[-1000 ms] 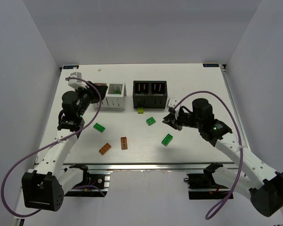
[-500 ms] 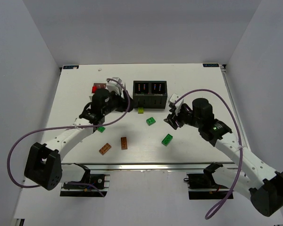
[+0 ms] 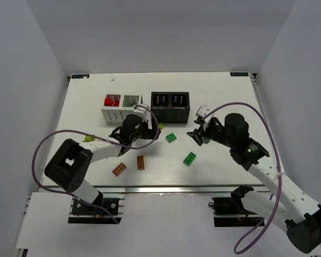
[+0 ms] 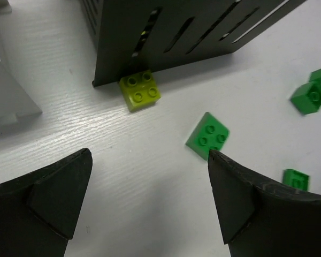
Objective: Sort the legos into containers by color
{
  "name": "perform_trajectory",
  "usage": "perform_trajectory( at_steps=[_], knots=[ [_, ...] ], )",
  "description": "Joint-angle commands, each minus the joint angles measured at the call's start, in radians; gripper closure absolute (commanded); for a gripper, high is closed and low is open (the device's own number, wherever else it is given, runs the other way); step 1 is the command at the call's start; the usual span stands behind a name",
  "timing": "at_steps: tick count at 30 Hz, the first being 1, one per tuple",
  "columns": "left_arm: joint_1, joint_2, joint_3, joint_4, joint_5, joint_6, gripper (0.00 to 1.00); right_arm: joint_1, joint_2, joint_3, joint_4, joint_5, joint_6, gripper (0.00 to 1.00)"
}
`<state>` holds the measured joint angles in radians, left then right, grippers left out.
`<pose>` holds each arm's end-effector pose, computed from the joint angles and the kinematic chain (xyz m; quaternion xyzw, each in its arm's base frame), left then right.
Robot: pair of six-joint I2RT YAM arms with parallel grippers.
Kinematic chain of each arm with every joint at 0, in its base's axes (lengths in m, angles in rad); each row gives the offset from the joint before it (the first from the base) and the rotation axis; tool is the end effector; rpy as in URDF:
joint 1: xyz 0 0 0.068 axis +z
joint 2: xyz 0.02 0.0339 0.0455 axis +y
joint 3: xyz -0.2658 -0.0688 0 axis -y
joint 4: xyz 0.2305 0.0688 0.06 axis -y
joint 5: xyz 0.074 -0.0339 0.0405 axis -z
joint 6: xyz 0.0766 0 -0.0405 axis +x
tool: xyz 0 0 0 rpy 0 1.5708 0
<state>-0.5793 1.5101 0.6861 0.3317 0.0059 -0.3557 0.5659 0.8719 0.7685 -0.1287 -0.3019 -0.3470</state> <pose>0.2819 -0.1850 0.1792 0.0972 0.8526 -0.2337 0.4572 0.1799 0.1413 0.3190 -0.4255 0.6548 0.1842 0.5969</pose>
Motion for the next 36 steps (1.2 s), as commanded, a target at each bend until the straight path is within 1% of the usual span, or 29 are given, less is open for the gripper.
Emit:
perform_trajectory(
  at_steps=[1, 4, 7, 10, 14, 19, 26, 33, 34, 35, 36],
  knots=[
    [-0.004, 0.066, 0.046, 0.061, -0.056, 0.008, 0.02, 0.002, -0.025, 0.002, 0.043, -0.008, 0.011, 0.36],
    [-0.004, 0.139, 0.072, 0.066, -0.090, 0.015, 0.02, 0.002, -0.040, -0.001, 0.049, -0.009, 0.014, 0.36],
    [-0.004, 0.203, 0.105, 0.061, -0.087, 0.017, 0.02, 0.002, -0.048, -0.001, 0.051, -0.011, 0.016, 0.36],
    [-0.016, 0.243, 0.139, 0.044, -0.112, 0.026, 0.02, 0.000, -0.051, -0.001, 0.051, -0.013, 0.013, 0.36],
    [-0.048, 0.297, 0.173, 0.073, -0.150, 0.031, 0.02, 0.002, -0.056, -0.003, 0.051, -0.013, 0.013, 0.35],
    [-0.083, 0.355, 0.227, 0.046, -0.263, 0.004, 0.03, 0.002, -0.056, -0.003, 0.049, -0.016, 0.013, 0.35],
    [-0.120, 0.432, 0.280, -0.008, -0.429, -0.063, 0.11, 0.002, -0.068, -0.003, 0.052, -0.013, 0.014, 0.35],
    [-0.131, 0.455, 0.297, 0.001, -0.475, -0.083, 0.18, 0.002, -0.073, -0.003, 0.052, -0.013, 0.016, 0.35],
    [-0.132, 0.453, 0.296, 0.007, -0.477, -0.083, 0.25, 0.002, -0.073, -0.003, 0.052, -0.013, 0.016, 0.35],
    [-0.134, 0.453, 0.293, 0.016, -0.475, -0.085, 0.28, 0.002, -0.076, -0.002, 0.052, -0.013, 0.016, 0.35],
    [-0.136, 0.455, 0.291, 0.020, -0.475, -0.085, 0.29, 0.002, -0.076, -0.003, 0.052, -0.013, 0.016, 0.35]
  ],
)
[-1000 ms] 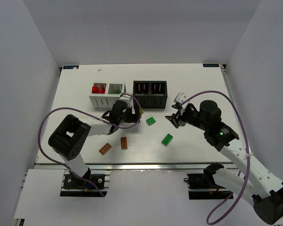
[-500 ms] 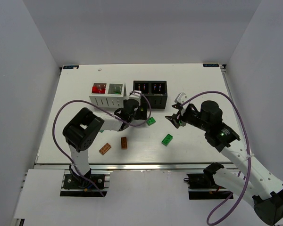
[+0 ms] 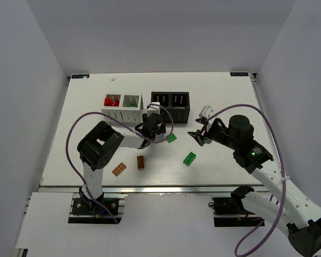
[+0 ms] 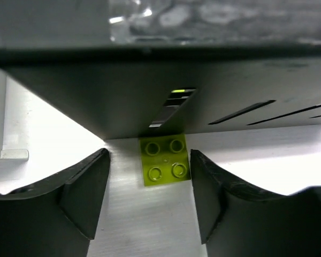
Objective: Sort the legos into containers by color
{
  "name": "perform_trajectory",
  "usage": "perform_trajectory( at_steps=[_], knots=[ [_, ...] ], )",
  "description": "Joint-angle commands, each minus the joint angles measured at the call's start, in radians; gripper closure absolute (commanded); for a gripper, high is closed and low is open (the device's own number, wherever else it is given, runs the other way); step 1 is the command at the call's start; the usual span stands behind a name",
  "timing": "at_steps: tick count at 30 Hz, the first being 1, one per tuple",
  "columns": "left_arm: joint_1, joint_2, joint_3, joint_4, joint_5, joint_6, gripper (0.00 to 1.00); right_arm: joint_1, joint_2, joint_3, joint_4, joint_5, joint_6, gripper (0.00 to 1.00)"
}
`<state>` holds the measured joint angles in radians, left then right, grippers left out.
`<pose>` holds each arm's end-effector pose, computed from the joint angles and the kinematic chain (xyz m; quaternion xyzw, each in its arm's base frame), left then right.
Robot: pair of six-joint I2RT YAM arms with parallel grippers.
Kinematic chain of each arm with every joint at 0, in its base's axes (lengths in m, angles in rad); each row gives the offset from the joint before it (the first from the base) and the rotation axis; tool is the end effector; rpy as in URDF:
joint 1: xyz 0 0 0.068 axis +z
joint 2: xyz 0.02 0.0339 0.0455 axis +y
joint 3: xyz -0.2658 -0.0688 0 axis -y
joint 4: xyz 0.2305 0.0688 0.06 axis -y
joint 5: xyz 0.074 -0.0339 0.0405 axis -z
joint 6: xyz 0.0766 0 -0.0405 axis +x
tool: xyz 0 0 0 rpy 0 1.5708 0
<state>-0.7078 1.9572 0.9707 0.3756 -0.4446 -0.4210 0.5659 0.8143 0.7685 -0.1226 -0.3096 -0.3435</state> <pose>0.3364 -0.2445 0.1184 0.0229 0.8709 -0.0757 0.4851 0.1693 0.1352 0.3316 -0.4209 0.6345 0.1878 0.6204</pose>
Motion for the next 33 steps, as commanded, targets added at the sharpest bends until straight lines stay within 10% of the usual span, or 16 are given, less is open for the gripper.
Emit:
perform_trajectory(
  at_steps=[1, 22, 33],
  knots=[
    [-0.009, 0.006, 0.005, -0.021, -0.023, -0.021, 0.32, 0.002, -0.018, -0.003, 0.046, -0.006, 0.012, 0.35],
    [-0.039, -0.384, -0.096, -0.230, 0.087, 0.007, 0.95, 0.002, -0.026, -0.003, 0.051, 0.001, 0.014, 0.34],
    [-0.036, -0.465, 0.038, -0.287, 0.060, 0.166, 1.00, 0.002, -0.021, -0.005, 0.054, 0.018, 0.009, 0.34]
  ],
)
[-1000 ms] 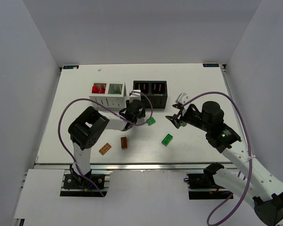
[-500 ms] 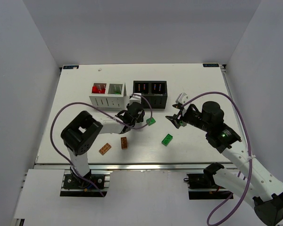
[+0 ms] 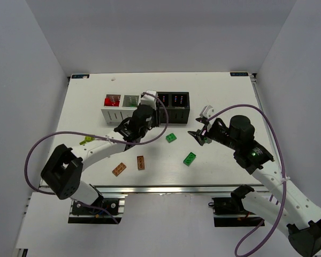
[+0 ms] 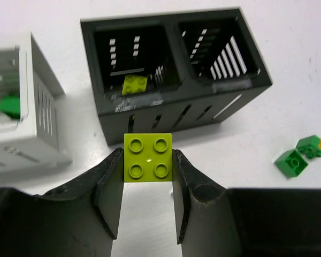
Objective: Sort the legos into containers by color
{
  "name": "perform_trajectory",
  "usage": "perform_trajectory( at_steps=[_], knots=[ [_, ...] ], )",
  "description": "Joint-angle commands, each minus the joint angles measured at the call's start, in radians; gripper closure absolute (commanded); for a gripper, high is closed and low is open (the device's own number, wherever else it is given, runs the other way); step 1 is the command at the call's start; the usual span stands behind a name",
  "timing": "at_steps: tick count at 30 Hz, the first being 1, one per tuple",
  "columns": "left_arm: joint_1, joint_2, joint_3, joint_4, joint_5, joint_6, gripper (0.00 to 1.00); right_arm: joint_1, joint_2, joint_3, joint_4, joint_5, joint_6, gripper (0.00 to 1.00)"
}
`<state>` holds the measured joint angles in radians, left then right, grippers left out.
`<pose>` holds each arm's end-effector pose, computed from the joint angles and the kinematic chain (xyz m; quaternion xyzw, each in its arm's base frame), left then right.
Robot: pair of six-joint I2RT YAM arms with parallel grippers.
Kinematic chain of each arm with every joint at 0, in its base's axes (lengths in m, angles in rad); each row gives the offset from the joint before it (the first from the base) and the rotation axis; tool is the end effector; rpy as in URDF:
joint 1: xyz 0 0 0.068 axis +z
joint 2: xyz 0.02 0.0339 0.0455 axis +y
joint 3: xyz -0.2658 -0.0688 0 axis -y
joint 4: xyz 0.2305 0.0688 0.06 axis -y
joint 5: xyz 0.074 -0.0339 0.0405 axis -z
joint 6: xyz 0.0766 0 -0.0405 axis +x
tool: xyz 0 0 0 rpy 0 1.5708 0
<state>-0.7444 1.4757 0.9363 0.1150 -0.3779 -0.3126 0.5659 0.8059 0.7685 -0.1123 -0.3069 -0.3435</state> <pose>0.2807 -0.2202 0.2514 0.0773 0.8279 -0.1323 0.5396 0.1681 0.1342 0.3347 -0.4186 0.6292 0.1867 0.6277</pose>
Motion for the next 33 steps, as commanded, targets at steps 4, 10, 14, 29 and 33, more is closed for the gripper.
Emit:
perform_trajectory(
  at_steps=[4, 10, 14, 29, 33],
  knots=[
    [0.022, 0.093, 0.160, -0.012, -0.007, 0.072, 1.00, 0.002, -0.010, -0.008, 0.043, 0.014, 0.006, 0.34],
    [0.050, 0.234, 0.291, -0.023, -0.001, 0.081, 0.98, 0.002, -0.011, -0.005, 0.042, 0.009, 0.008, 0.34],
    [0.056, 0.305, 0.361, -0.037, -0.012, 0.084, 0.93, 0.002, -0.016, -0.005, 0.042, 0.006, 0.006, 0.34],
    [0.082, 0.348, 0.411, -0.092, -0.047, 0.066, 0.21, 0.002, -0.027, -0.006, 0.037, -0.001, 0.008, 0.34],
    [0.096, 0.321, 0.401, -0.098, -0.042, 0.066, 0.14, 0.002, -0.024, -0.005, 0.037, -0.001, 0.008, 0.34]
  ],
)
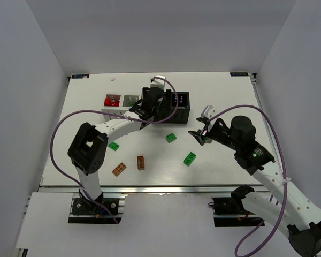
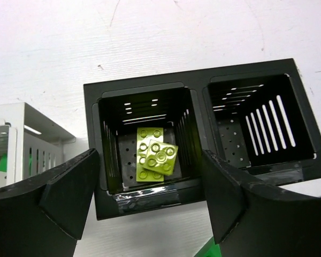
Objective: Sort the legos into containers by color
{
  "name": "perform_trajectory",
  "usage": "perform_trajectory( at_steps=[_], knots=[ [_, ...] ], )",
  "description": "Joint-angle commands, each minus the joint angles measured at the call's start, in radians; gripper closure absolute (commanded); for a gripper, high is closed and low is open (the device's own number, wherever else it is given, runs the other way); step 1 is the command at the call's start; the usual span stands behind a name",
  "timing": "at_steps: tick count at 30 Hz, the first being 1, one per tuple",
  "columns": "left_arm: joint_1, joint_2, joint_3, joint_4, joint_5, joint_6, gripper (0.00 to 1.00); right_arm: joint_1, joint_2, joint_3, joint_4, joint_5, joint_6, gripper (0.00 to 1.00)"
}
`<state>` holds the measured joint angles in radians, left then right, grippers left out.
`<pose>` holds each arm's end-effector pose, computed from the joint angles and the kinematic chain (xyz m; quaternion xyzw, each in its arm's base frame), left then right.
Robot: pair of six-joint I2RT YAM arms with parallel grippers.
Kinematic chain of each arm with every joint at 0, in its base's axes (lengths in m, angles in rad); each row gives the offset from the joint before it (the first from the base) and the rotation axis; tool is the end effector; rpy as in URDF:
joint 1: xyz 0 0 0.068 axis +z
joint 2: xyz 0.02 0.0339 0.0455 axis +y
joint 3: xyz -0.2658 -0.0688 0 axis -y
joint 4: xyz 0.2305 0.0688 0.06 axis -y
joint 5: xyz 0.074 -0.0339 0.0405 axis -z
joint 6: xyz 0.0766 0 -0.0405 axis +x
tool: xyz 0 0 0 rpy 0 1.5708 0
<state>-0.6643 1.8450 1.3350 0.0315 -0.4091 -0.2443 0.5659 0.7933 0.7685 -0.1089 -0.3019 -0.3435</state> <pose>0.3735 -0.2538 0.2428 0.0712 0.8403 -0.0672 0.5332 0.1661 0.1325 0.3376 -0.4158 0.6251 0.1847 0.6342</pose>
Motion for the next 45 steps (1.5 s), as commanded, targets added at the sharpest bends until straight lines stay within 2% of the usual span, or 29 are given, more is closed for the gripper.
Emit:
perform_trajectory(
  at_steps=[1, 6, 8, 10, 11, 13, 14, 16, 18, 21, 24, 29, 34, 45],
  knots=[
    [0.019, -0.067, -0.002, -0.015, -0.002, -0.006, 0.14, 0.002, -0.012, -0.005, 0.034, -0.006, 0.008, 0.34],
    [0.032, -0.173, -0.043, -0.054, 0.027, -0.023, 0.14, 0.002, -0.009, -0.008, 0.035, -0.003, 0.003, 0.34],
    [0.052, -0.257, -0.105, -0.061, 0.059, -0.059, 0.21, 0.002, -0.008, -0.006, 0.034, -0.003, 0.001, 0.34],
    [0.123, -0.311, -0.167, -0.093, 0.128, -0.133, 0.26, 0.002, -0.009, -0.006, 0.032, -0.006, 0.000, 0.34],
    [0.155, -0.354, -0.186, -0.110, 0.227, -0.159, 0.36, 0.002, -0.009, -0.005, 0.031, -0.008, 0.000, 0.35],
    [0.267, -0.389, -0.232, -0.123, 0.320, -0.206, 0.57, 0.002, -0.011, -0.005, 0.031, -0.012, 0.001, 0.37],
    [0.331, -0.426, -0.279, -0.124, 0.361, -0.217, 0.72, 0.003, -0.009, -0.005, 0.029, -0.017, 0.001, 0.39],
    [0.394, -0.458, -0.324, -0.120, 0.381, -0.245, 0.80, 0.003, -0.002, -0.005, 0.029, -0.023, 0.001, 0.42],
    [0.480, -0.507, -0.390, -0.102, 0.375, -0.280, 0.79, 0.003, 0.007, -0.002, 0.025, -0.025, 0.003, 0.46],
    [0.577, -0.535, -0.457, -0.116, 0.301, -0.444, 0.60, 0.003, 0.012, -0.001, 0.023, -0.026, 0.003, 0.48],
    [0.644, -0.494, -0.438, -0.220, 0.204, -0.568, 0.46, 0.003, 0.012, -0.002, 0.023, -0.026, 0.003, 0.48],
    [0.727, -0.425, -0.376, -0.346, 0.090, -0.641, 0.32, 0.003, 0.004, -0.005, 0.026, -0.019, 0.001, 0.47],
    [0.796, -0.366, -0.366, -0.347, 0.075, -0.659, 0.29, 0.003, -0.003, -0.005, 0.029, -0.020, 0.001, 0.46],
    [0.810, -0.216, -0.303, -0.424, 0.053, -0.636, 0.20, 0.003, -0.008, -0.005, 0.029, -0.019, 0.003, 0.45]
  ],
)
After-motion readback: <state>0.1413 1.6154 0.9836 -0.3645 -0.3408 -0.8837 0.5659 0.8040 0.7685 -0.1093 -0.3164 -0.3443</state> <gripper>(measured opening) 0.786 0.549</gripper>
